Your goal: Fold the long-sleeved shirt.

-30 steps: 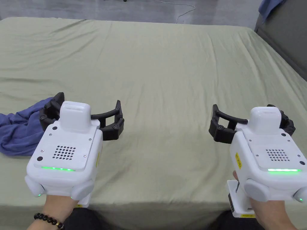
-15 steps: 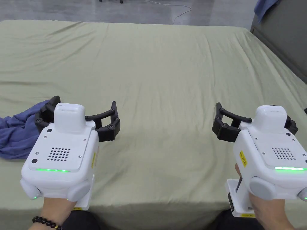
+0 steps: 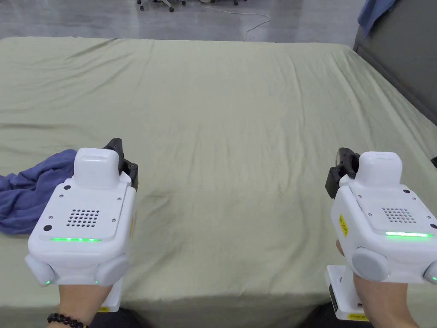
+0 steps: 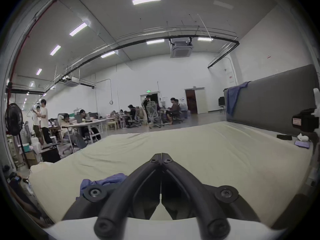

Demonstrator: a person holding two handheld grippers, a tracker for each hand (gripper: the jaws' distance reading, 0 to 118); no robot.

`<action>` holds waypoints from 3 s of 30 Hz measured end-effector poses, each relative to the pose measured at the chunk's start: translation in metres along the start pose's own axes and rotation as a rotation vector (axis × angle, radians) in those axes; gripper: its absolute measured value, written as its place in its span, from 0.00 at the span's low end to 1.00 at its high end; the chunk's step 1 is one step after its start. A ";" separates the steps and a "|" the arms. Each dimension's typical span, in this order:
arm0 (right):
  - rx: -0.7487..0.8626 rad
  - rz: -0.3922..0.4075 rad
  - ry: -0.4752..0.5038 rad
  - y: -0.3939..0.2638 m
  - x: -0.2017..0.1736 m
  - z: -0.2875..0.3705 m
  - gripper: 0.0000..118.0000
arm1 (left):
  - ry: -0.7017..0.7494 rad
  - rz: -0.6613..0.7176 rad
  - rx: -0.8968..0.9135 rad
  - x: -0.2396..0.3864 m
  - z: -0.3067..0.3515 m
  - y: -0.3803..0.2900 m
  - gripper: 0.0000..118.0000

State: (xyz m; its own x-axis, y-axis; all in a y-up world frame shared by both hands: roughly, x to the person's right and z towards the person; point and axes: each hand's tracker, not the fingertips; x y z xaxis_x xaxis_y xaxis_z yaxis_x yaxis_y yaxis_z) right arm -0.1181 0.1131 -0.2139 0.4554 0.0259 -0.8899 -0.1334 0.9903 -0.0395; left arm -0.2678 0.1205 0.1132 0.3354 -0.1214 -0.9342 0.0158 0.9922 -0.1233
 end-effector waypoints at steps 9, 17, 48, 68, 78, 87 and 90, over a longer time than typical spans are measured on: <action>0.044 0.016 0.094 0.031 -0.061 -0.023 0.00 | 0.081 0.028 0.013 -0.058 0.011 0.025 0.00; 0.037 0.032 0.387 0.033 -0.198 -0.025 0.00 | 0.348 0.003 -0.051 -0.161 0.069 0.003 0.00; -0.176 0.123 0.589 -0.013 -0.281 -0.089 0.00 | 0.217 0.206 -0.834 -0.241 -0.196 -0.153 0.13; -0.165 0.017 0.229 -0.005 -0.125 -0.044 0.00 | -0.417 0.220 -0.474 0.073 -0.197 0.044 0.10; -0.195 -0.020 0.000 -0.012 -0.023 -0.020 0.00 | -0.571 0.121 -0.663 0.254 -0.161 -0.047 0.41; -0.168 -0.023 0.052 -0.002 -0.033 -0.024 0.00 | -0.417 0.093 -0.419 0.138 -0.113 -0.005 0.89; -0.148 -0.021 0.067 -0.001 -0.040 -0.017 0.00 | -0.266 0.142 -0.339 0.082 -0.073 -0.007 0.89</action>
State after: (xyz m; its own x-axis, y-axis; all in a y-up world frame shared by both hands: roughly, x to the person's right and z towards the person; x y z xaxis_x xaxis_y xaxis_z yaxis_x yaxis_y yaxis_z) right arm -0.1514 0.1092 -0.1858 0.4004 -0.0086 -0.9163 -0.2548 0.9595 -0.1203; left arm -0.3086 0.1014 0.0128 0.5432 0.0703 -0.8366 -0.3421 0.9286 -0.1441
